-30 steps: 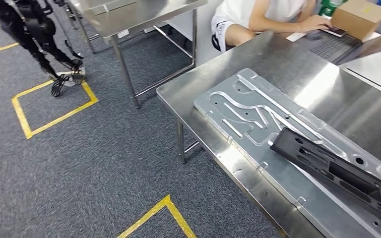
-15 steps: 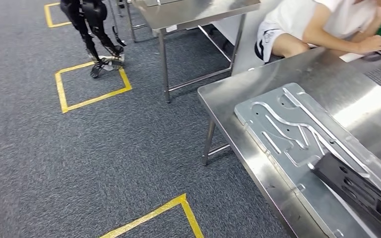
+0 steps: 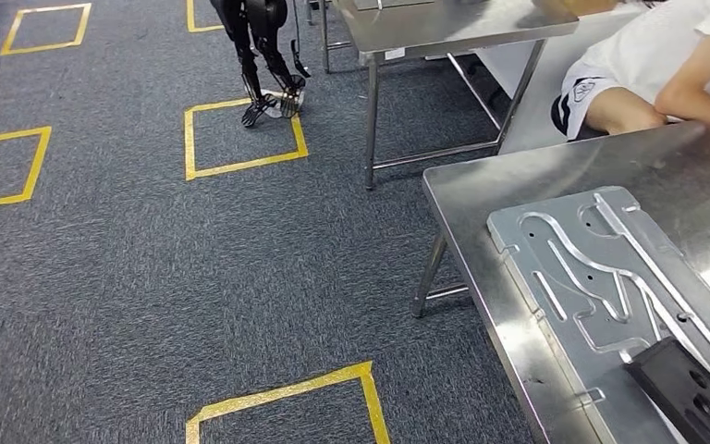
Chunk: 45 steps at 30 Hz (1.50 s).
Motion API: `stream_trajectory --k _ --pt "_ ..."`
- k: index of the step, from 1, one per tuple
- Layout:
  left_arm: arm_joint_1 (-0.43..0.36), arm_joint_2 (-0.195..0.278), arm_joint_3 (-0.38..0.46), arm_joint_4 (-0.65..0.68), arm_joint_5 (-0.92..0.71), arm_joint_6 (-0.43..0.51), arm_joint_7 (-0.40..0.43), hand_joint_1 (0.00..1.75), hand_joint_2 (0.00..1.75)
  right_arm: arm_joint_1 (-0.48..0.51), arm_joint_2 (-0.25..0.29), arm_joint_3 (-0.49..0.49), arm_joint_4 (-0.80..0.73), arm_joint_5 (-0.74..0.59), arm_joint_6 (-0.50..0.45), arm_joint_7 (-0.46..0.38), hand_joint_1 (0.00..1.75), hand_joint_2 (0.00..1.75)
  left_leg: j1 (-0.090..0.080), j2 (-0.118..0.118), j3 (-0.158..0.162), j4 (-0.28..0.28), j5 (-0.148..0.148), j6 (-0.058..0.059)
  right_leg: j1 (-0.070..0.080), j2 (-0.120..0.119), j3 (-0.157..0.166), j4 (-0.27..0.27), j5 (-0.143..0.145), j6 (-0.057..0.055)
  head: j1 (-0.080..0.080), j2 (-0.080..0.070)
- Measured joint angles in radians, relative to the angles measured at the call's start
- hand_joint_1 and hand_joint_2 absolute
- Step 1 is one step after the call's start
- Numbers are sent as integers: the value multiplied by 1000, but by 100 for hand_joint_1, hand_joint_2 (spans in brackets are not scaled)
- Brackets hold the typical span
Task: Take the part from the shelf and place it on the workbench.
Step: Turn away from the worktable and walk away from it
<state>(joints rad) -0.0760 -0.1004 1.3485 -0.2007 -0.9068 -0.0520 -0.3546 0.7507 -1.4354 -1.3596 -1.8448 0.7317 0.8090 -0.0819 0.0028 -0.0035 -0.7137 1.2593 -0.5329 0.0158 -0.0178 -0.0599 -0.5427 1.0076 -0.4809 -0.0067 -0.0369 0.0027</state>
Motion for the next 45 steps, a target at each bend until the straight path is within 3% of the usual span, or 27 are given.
stream_trajectory --k 1,2,4,5,7,8,10,11,13,15,16,18,20,22,24,25,27,29,30,32,35,36,38,39,41,43,45 --pt "0 0 0 0 4 7 10 0 0 4 -2 0 0 -4 -3 4 0 0 1 10 34 -60 30 1 0 -13 2 0 -1 2 0 0" --pt "0 0 1 0 9 16 22 0 0 7 -4 0 0 -7 -7 8 0 0 -3 38 73 -130 53 3 2 -25 3 2 -4 5 0 0" --pt "-2 0 1 0 13 26 39 0 0 15 -7 0 0 -11 -11 14 0 0 -10 76 119 -219 72 13 8 -47 5 6 -10 14 1 0" --pt "-2 0 1 0 14 28 44 0 0 19 -8 0 0 -11 -14 16 0 0 -15 82 125 -234 71 19 10 -58 6 7 -12 19 2 0" --pt "-1 0 1 0 13 26 44 0 0 28 -13 1 0 -11 -21 18 0 0 -15 53 125 -241 77 31 8 -76 12 5 -16 29 2 0" --pt "0 0 1 0 12 23 42 0 0 34 -15 2 1 -12 -26 20 0 0 -14 40 128 -246 80 38 4 -65 14 11 -23 35 3 0" --pt "-1 0 1 0 9 18 37 0 0 40 -18 2 4 -13 -35 24 0 0 -11 19 135 -256 86 47 -3 -4 -11 78 -70 42 3 0" --pt "-1 0 1 0 8 17 35 0 0 42 -18 3 5 -14 -38 25 0 0 -12 7 135 -256 87 49 -5 29 -42 141 -104 43 4 0" --pt "-2 0 1 0 8 15 34 0 0 49 -17 6 8 -18 -40 27 0 0 -13 -19 134 -254 88 52 -5 55 -109 266 -150 45 4 0" --pt "-2 0 1 0 8 14 34 0 0 55 -16 8 10 -21 -40 28 0 0 -14 -48 134 -250 87 52 -5 61 -120 268 -118 43 4 0" --pt "-2 0 1 0 8 13 34 0 0 56 -16 9 11 -21 -40 28 0 0 -14 -63 136 -247 86 51 -5 68 -100 214 -77 40 4 0" --pt "-2 -1 1 0 8 12 34 0 0 56 -16 8 12 -23 -41 28 0 0 -13 -90 134 -240 83 48 -8 115 -46 82 -12 34 4 0" --pt "-2 -1 1 0 8 11 33 0 0 58 -17 7 13 -25 -46 29 0 0 -10 -115 123 -236 85 39 -8 148 -24 23 2 30 4 0" --pt "0 -1 1 0 7 10 30 0 0 61 -24 8 14 -28 -57 35 0 0 -6 -141 114 -239 91 25 -6 127 -22 15 3 23 4 0" --pt "1 -2 1 0 6 8 26 0 0 66 -30 10 15 -32 -69 41 0 0 -8 -129 108 -230 84 16 -8 102 -15 0 10 12 4 0" --pt "1 -2 1 0 5 8 24 0 0 68 -33 11 15 -34 -73 43 0 0 -11 -105 100 -213 71 13 -10 91 -11 -7 13 7 3 0" --pt "-1 -3 1 0 5 9 26 0 0 73 -34 12 17 -39 -82 48 0 0 -10 -45 56 -121 20 9 -5 67 -8 -11 14 -1 1 0" --pt "-2 -3 1 0 9 14 34 0 0 77 -33 14 19 -43 -90 52 0 0 -5 -13 -3 -2 -31 4 1 37 -7 -10 12 -5 0 0" --pt "-1 -4 1 0 11 17 38 0 0 80 -33 16 20 -45 -94 52 0 0 -3 -8 -18 28 -36 2 3 23 -7 -10 11 -5 0 0" --pt "1 -4 1 0 13 22 43 0 0 86 -33 20 23 -45 -97 52 0 0 -2 3 12 -25 6 2 4 -4 -4 -9 7 -3 0 0" --pt "0 -4 1 0 13 24 45 0 0 90 -30 21 27 -45 -102 53 0 0 -12 63 116 -213 76 14 8 -40 5 -6 -2 6 0 0" --pt "-1 -4 1 0 13 24 45 0 0 91 -29 21 29 -45 -104 53 0 0 -16 74 130 -241 80 19 11 -51 6 -5 -5 10 0 0" --pt "-1 -4 1 0 13 24 45 0 0 94 -27 21 31 -45 -108 53 0 0 -19 60 130 -250 79 28 12 -73 10 -4 -7 18 1 0" --pt "0 -4 1 0 13 24 45 0 0 97 -26 21 32 -45 -110 53 0 0 -18 49 133 -255 83 33 10 -71 13 -2 -12 23 1 0" --pt "0 -5 1 0 12 23 45 0 0 100 -25 21 35 -45 -117 53 0 0 -13 27 142 -266 89 42 3 -24 1 40 -44 32 1 0" --pt "-1 -5 1 0 9 23 44 0 0 104 -22 22 38 -46 -125 54 0 0 -9 5 149 -270 91 45 -2 37 -49 148 -106 35 2 0" --pt "-2 -5 1 0 9 22 42 0 0 106 -20 23 40 -47 -130 54 0 0 -9 -10 151 -269 91 46 -2 54 -89 228 -144 35 3 0"
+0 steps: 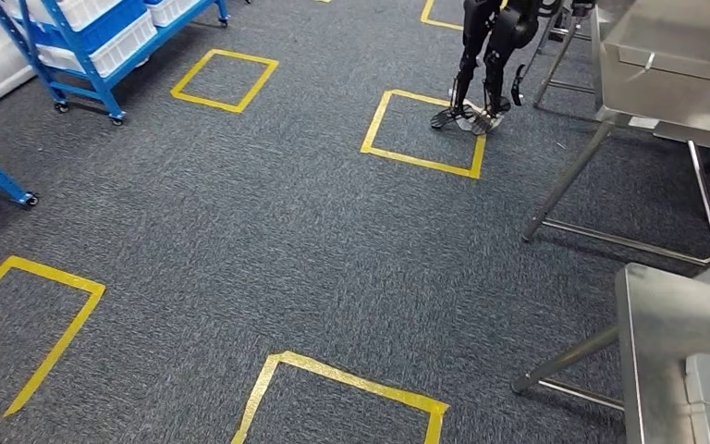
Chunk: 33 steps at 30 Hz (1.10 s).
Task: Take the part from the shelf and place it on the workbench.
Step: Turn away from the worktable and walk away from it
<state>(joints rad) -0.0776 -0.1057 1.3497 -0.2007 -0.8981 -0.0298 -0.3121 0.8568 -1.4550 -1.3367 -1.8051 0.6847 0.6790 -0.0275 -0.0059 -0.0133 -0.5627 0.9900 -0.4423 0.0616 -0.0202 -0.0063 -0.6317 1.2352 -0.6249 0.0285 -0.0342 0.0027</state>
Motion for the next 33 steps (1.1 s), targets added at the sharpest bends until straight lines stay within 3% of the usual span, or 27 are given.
stream_trajectory --k 4,6,7,8,10,12,14,16,17,18,19,20,21,22,23,25,26,27,28,29,30,31,32,33 --pt "0 0 0 0 0 0 0 0 0 0 0 0 0 0 -1 0 0 0 0 -2 0 0 0 0 0 1 -5 9 -4 0 0 0" --pt "4 -2 0 0 1 0 -1 0 0 8 -9 9 4 0 -4 3 0 0 0 -65 0 20 -5 -8 0 1 -92 137 -63 -11 0 0" --pt "6 -3 0 0 2 1 -2 0 0 12 -13 14 7 -3 -8 7 0 0 0 -98 -1 30 -8 -14 1 2 -131 188 -74 -16 0 0" --pt "8 -5 0 0 2 3 -3 0 0 17 -17 21 10 -9 -17 14 0 0 2 -133 -3 40 -12 -20 2 3 -161 217 -67 -22 0 0" --pt "13 -8 0 0 2 7 -4 0 0 22 -16 26 14 -26 -40 27 0 0 15 -143 -11 43 -14 -28 2 11 -89 55 51 -21 0 0" --pt "20 0 0 -2 2 12 -6 0 0 28 -11 34 20 -38 -54 35 0 0 25 -150 -21 46 -19 -44 -4 39 -17 -100 134 -6 3 0" --pt "23 9 0 -6 2 17 -9 0 0 39 -7 46 28 -45 -59 38 0 0 25 -152 -28 46 -23 -57 -9 67 -1 -146 158 -5 3 0" --pt "22 11 0 -6 1 19 -11 0 0 52 -6 57 35 -49 -61 40 0 0 22 -154 -32 40 -21 -61 -14 67 -10 -147 164 -19 -2 0" --pt "21 11 0 -6 1 20 -11 0 0 57 -8 62 38 -50 -61 41 0 0 19 -139 -37 44 -26 -62 -13 63 -17 -146 165 -22 -5 0" --pt "18 10 0 -5 1 21 -11 0 0 60 -10 64 39 -51 -62 41 0 0 17 -109 -47 67 -43 -60 -11 59 -23 -145 166 -25 -11 0" --pt "14 10 0 -5 1 21 -11 0 0 62 -13 65 40 -52 -63 41 0 0 13 -71 -64 110 -72 -54 -4 55 -26 -145 167 -26 -16 0" --pt "9 8 0 -5 0 21 -11 0 0 64 -15 65 41 -52 -66 42 0 0 8 -30 -88 173 -110 -43 5 50 -25 -148 167 -28 -20 0" --pt "4 8 0 -5 0 21 -12 0 0 66 -13 64 42 -52 -68 44 0 0 0 -5 -116 246 -149 -29 13 41 -23 -149 166 -28 -22 0" --pt "-2 7 0 -5 0 21 -13 0 0 66 -11 63 43 -52 -71 45 0 0 -12 5 -140 309 -177 -11 23 30 -19 -150 163 -28 -23 0" --pt "-6 6 0 -5 -1 21 -13 0 0 67 -9 63 44 -52 -72 46 0 0 -30 7 -153 348 -186 9 34 18 -13 -150 159 -31 -23 0" --pt "-10 4 0 -5 -1 21 -14 0 0 68 -5 64 46 -53 -73 47 0 0 -66 4 -144 351 -164 50 59 -6 8 -153 147 -42 -21 0" --pt "-9 4 0 -5 -1 21 -15 0 0 67 -4 63 46 -53 -73 48 0 0 -83 9 -126 338 -140 79 68 -22 28 -158 139 -52 -21 0" --pt "-9 13 0 -7 -1 21 -15 0 0 68 5 66 48 -53 -74 48 0 0 -101 25 -108 326 -120 118 66 -39 47 -163 129 -59 -13 0" --pt "-10 24 1 -10 -1 21 -15 0 0 67 19 73 52 -53 -74 48 0 0 -118 42 -84 299 -117 143 59 -51 63 -171 122 -77 -8 0" --pt "-13 38 1 -16 -1 22 -16 0 0 65 36 80 57 -53 -74 48 0 0 -138 61 -58 267 -122 154 43 -65 74 -186 120 -90 -5 0" --pt "-15 48 1 -20 -1 22 -17 0 0 65 53 88 61 -53 -75 48 0 0 -155 75 -39 227 -136 148 27 -81 76 -195 123 -91 -3 0" --pt "-18 53 1 -23 -1 22 -19 0 0 69 63 94 63 -54 -74 47 0 0 -169 79 -22 185 -150 120 13 -90 74 -211 135 -86 -6 0" --pt "-19 57 1 -25 -1 22 -20 0 0 79 65 97 64 -54 -73 48 0 0 -181 80 -15 150 -148 97 5 -102 73 -233 150 -71 -9 0" --pt "-14 57 0 -25 0 22 -21 0 0 89 63 100 66 -54 -72 48 0 0 -174 73 4 94 -138 85 -7 -100 75 -258 170 -75 -11 0"
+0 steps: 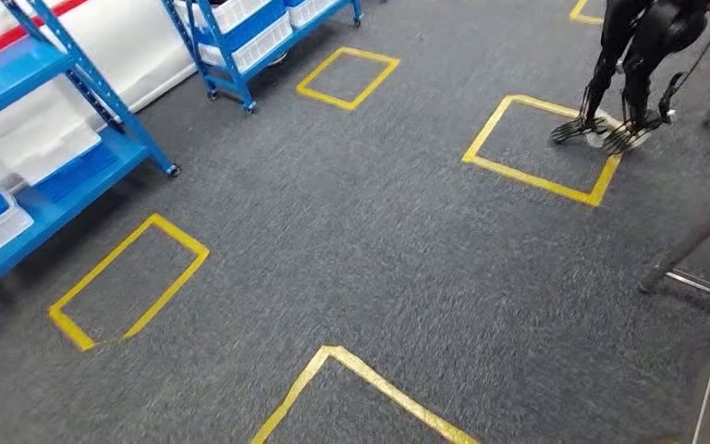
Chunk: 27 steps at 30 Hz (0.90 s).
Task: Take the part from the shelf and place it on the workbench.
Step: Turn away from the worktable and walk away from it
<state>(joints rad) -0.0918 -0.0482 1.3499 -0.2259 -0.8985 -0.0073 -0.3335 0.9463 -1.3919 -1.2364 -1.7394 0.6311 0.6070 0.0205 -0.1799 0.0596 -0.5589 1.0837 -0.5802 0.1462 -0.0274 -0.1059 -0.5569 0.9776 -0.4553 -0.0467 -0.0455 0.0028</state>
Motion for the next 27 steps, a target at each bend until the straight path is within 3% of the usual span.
stream_trajectory --k 1,2,3,4,5,6,7,8,9,10,11,12,13,14,15,16,17,18,19,20,21,22,24,25,26,27 --pt "5 2 0 -1 0 0 -1 0 0 7 -6 0 0 1 1 0 0 0 28 -20 42 -91 35 21 -7 23 1 -26 16 -9 -2 0" --pt "10 1 -1 -2 0 0 0 0 0 5 -13 -5 -1 3 1 -1 0 0 81 -41 105 -221 90 52 -8 51 -1 -33 19 -16 -7 0" --pt "15 -7 -1 -1 0 0 2 0 0 -4 -20 -14 -3 4 0 -1 0 0 146 -65 171 -337 143 40 -13 82 -16 -8 3 -7 -8 0" --pt "15 -19 -1 1 -1 -1 3 0 0 -11 -27 -22 -5 4 -1 -2 0 0 198 -88 228 -437 195 22 -13 105 -43 54 -31 31 -12 -1" --pt "12 -36 0 6 -1 -3 4 0 0 -12 -30 -27 -6 4 0 -1 0 0 238 -103 265 -499 226 -34 -21 115 -76 134 -68 74 -17 -1" --pt "9 -55 0 11 -1 -5 6 0 0 -10 -29 -25 -5 4 1 -1 0 0 266 -120 284 -514 232 -111 -43 119 -110 216 -96 118 -15 -1" --pt "8 -70 0 16 -1 -6 8 0 0 -6 -26 -21 -3 4 4 -2 0 0 291 -132 303 -527 232 -152 -77 118 -132 276 -108 158 -13 -2" --pt "9 -82 0 21 -1 -7 9 0 0 -5 -18 -15 -2 4 6 -2 0 0 319 -139 316 -524 218 -201 -121 116 -142 307 -103 201 -12 -1" --pt "9 -87 0 23 -1 -6 11 0 0 -7 -6 -8 -1 4 9 -3 0 0 355 -145 320 -496 184 -258 -175 120 -147 322 -98 252 -10 -1" --pt "10 -83 0 23 -1 -4 12 0 0 -3 14 3 4 5 13 -3 0 0 385 -156 301 -443 143 -313 -230 137 -150 329 -100 304 -27 -1" --pt "9 -73 1 19 0 -3 13 0 0 3 41 22 10 5 20 -6 0 0 424 -170 271 -380 105 -355 -273 154 -145 299 -99 341 -55 -1" --pt "8 -69 1 19 1 -1 13 0 0 12 59 49 17 7 26 -9 0 0 451 -184 236 -332 89 -386 -293 167 -142 280 -93 358 -66 -1" --pt "11 -71 1 22 1 -1 13 0 0 15 64 72 21 3 32 -16 0 0 468 -200 209 -315 99 -403 -294 177 -139 258 -82 347 -56 -1" --pt "15 -77 1 24 2 -2 11 0 0 9 48 81 19 -3 35 -21 0 0 479 -214 212 -333 120 -415 -282 173 -130 222 -61 319 -30 0" --pt "16 -90 1 30 2 -5 9 0 0 -2 16 69 13 -11 35 -24 0 44 476 -217 232 -380 143 -428 -268 165 -117 209 -47 290 2 0" --pt "16 -93 1 32 1 -8 4 0 0 -13 -11 41 3 -23 32 -24 0 87 472 -198 255 -408 156 -432 -266 156 -89 168 -44 265 13 0" --pt "10 -90 1 31 -1 -12 -5 0 0 -21 -26 7 -5 -29 26 -19 0 131 461 -166 252 -389 154 -424 -266 142 -47 116 -40 247 0 0" --pt "2 -90 1 32 -3 -18 -15 0 0 -26 -30 -19 -11 -30 19 -13 0 175 446 -125 216 -320 145 -404 -265 122 3 61 -39 234 -16 0" --pt "-1 -85 1 32 -6 -23 -27 0 0 -28 -24 -34 -15 -25 13 -7 0 175 425 -88 149 -201 131 -378 -262 106 49 13 -38 228 -29 0" --pt "-3 -82 1 32 -9 -27 -36 0 0 -31 -17 -39 -16 -15 11 -4 0 175 406 -73 73 -77 118 -355 -254 90 86 -22 -35 225 -36 0" --pt "-1 -78 0 32 -11 -30 -41 0 0 -34 -12 -39 -19 -4 13 -6 0 175 390 -68 10 15 117 -335 -247 74 120 -50 -35 228 -38 0" --pt "5 -74 0 32 -13 -31 -45 0 0 -36 -9 -41 -23 6 20 -12 0 175 378 -66 -31 63 130 -318 -241 62 148 -71 -36 231 -38 0" --pt "17 -68 0 32 -16 -35 -50 0 0 -45 -4 -54 -32 24 45 -32 0 175 362 -66 -56 42 190 -292 -241 48 207 -110 -43 246 -37 0" --pt "20 -67 0 32 -18 -37 -51 0 0 -50 -1 -65 -37 34 61 -41 0 175 356 -66 -53 21 208 -289 -243 48 235 -131 -44 258 -37 0" --pt "19 -68 0 32 -20 -40 -53 0 0 -52 4 -75 -42 46 80 -51 0 175 347 -65 -37 9 219 -288 -244 51 262 -160 -39 269 -35 0" --pt "15 -68 0 33 -23 -42 -54 0 0 -55 10 -86 -46 57 100 -62 0 175 334 -60 -10 0 205 -285 -246 56 293 -201 -32 281 -32 0"
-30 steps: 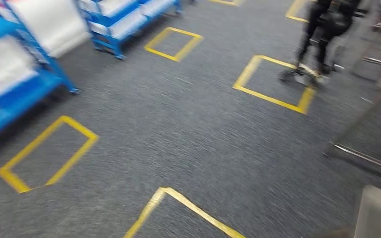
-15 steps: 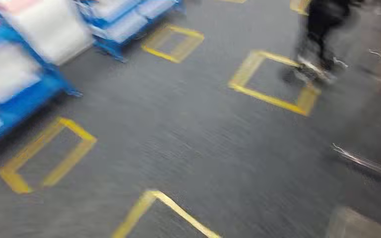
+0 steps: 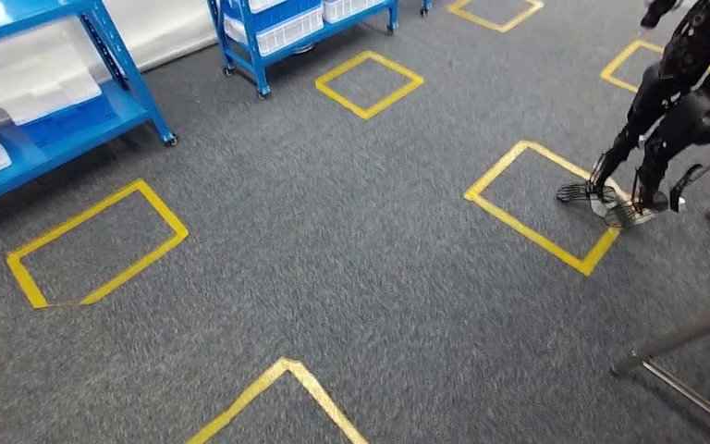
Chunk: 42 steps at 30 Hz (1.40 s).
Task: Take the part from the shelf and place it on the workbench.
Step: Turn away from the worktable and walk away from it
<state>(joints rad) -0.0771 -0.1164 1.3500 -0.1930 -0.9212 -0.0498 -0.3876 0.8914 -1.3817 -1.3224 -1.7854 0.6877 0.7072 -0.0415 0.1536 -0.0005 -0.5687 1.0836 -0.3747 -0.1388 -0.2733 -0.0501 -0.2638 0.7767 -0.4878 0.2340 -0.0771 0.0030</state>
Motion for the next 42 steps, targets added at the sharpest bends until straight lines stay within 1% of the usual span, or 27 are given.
stream_trajectory --k 1,3,4,5,6,8,9,10,11,13,15,18,20,23,25,27,29,31,32,33,34,36,37,38,40,41,42 --pt "-7 1 0 0 -2 -2 -2 0 0 -7 7 -16 -8 10 20 -12 0 175 -14 10 39 -19 -23 11 1 5 30 -40 8 15 -2 0" --pt "-25 13 -1 -3 -5 -5 -5 0 0 -26 22 -62 -23 28 60 -35 0 175 -41 39 115 -89 -83 52 -4 7 97 -119 18 40 -3 -1" --pt "-30 20 -1 -7 -7 -6 -7 0 0 -41 34 -90 -30 36 78 -45 0 175 -48 47 130 -119 -102 74 -6 12 116 -127 9 40 -7 -2" --pt "-36 27 -1 -10 -9 -8 -8 0 0 -56 49 -116 -35 43 98 -56 0 175 -57 50 126 -137 -104 96 2 23 111 -98 -27 19 -4 -2" --pt "-38 31 -1 -13 -10 -9 -7 0 0 -69 67 -140 -40 49 118 -66 0 175 -63 48 112 -148 -96 116 21 36 83 -30 -88 -13 2 -2" --pt "-34 28 -1 -13 -11 -12 -7 0 0 -85 95 -186 -54 56 148 -83 0 175 -87 50 73 -161 -69 149 90 57 -13 190 -244 -91 16 -2" --pt "-27 24 -1 -13 -12 -13 -7 0 0 -85 100 -203 -62 58 156 -89 0 175 -103 53 54 -165 -55 162 125 59 -46 283 -298 -121 22 -1" --pt "-19 21 -1 -13 -13 -14 -7 0 0 -83 103 -215 -70 60 163 -95 0 175 -125 55 35 -165 -37 173 158 58 -55 340 -324 -149 23 -1" --pt "-14 18 -1 -13 -14 -14 -7 0 0 -81 106 -222 -77 64 169 -101 0 175 -145 54 16 -159 -20 185 186 56 -43 351 -324 -176 23 -1" --pt "-7 15 -1 -13 -17 -17 -8 0 0 -74 116 -233 -90 72 184 -113 0 175 -179 50 -28 -126 7 201 227 56 22 266 -279 -216 23 -1" --pt "-4 14 -1 -13 -22 -19 -12 0 0 -76 126 -246 -106 83 203 -128 0 175 -207 40 -92 -56 18 206 243 68 41 187 -236 -233 22 0" --pt "3 18 -2 -13 -27 -21 -20 0 0 -79 151 -253 -123 112 229 -157 0 175 -229 22 -164 11 41 210 239 66 -16 229 -223 -235 18 0" --pt "13 19 -2 -12 -30 -21 -21 0 0 -83 171 -253 -130 128 236 -171 0 175 -228 10 -187 29 35 197 234 52 -33 246 -219 -228 14 0" --pt "17 20 -2 -12 -31 -21 -22 0 0 -86 184 -256 -145 142 234 -187 0 175 -207 6 -249 163 -44 168 233 43 -43 247 -214 -225 9 0" --pt "16 20 -2 -12 -31 -21 -22 0 0 -86 188 -258 -151 147 233 -190 0 175 -201 7 -297 267 -73 172 240 43 -43 242 -215 -224 8 0" --pt "17 18 -2 -12 -31 -21 -21 0 0 -86 192 -258 -155 147 233 -191 0 175 -211 3 -297 251 -22 202 254 44 -22 227 -223 -223 8 0" --pt "17 22 -2 -13 -31 -21 -21 0 0 -85 203 -256 -158 147 233 -191 0 175 -230 -12 -256 166 56 266 264 41 19 196 -237 -224 15 -1" --pt "16 28 -1 -13 -31 -22 -21 0 0 -88 224 -252 -160 148 232 -192 0 175 -249 -22 -219 114 80 327 254 43 49 165 -248 -212 27 -1" --pt "15 35 -1 -14 -31 -21 -22 0 0 -87 236 -249 -162 148 233 -194 0 175 -257 -23 -209 108 76 345 238 45 55 150 -247 -199 32 -1" --pt "13 37 -1 -16 -31 -21 -22 0 0 -85 240 -247 -163 148 233 -195 0 175 -269 -21 -197 89 72 352 230 46 66 128 -244 -185 30 0" --pt "11 46 -2 -19 -31 -20 -23 0 0 -82 244 -245 -163 148 233 -196 0 175 -275 -20 -174 63 65 359 218 48 83 103 -241 -180 26 0" --pt "10 50 -2 -22 -31 -18 -24 0 0 -81 247 -249 -166 149 237 -199 0 175 -267 -23 -91 -40 23 327 216 50 88 114 -248 -184 20 0" --pt "8 50 -2 -23 -32 -18 -24 0 0 -84 248 -253 -168 150 239 -200 0 175 -254 -23 -44 -94 -1 306 216 54 56 169 -261 -183 18 0" --pt "5 47 -2 -23 -32 -17 -24 0 0 -87 249 -257 -171 150 242 -203 0 175 -242 -26 -8 -131 -25 285 218 55 -3 253 -274 -172 15 -1" --pt "-1 37 -3 -22 -32 -18 -22 0 0 -87 250 -256 -175 151 246 -207 0 175 -216 -25 34 -150 -46 274 212 56 -142 403 -272 -138 13 0" --pt "-3 29 -3 -20 -33 -19 -21 0 0 -87 251 -255 -177 152 247 -208 0 175 -200 -25 53 -146 -63 265 203 55 -199 435 -237 -116 12 0" --pt "-4 23 -3 -19 -33 -19 -21 0 0 -87 252 -254 -178 152 248 -208 0 175 -181 -26 69 -132 -85 252 191 54 -241 428 -178 -93 12 0"
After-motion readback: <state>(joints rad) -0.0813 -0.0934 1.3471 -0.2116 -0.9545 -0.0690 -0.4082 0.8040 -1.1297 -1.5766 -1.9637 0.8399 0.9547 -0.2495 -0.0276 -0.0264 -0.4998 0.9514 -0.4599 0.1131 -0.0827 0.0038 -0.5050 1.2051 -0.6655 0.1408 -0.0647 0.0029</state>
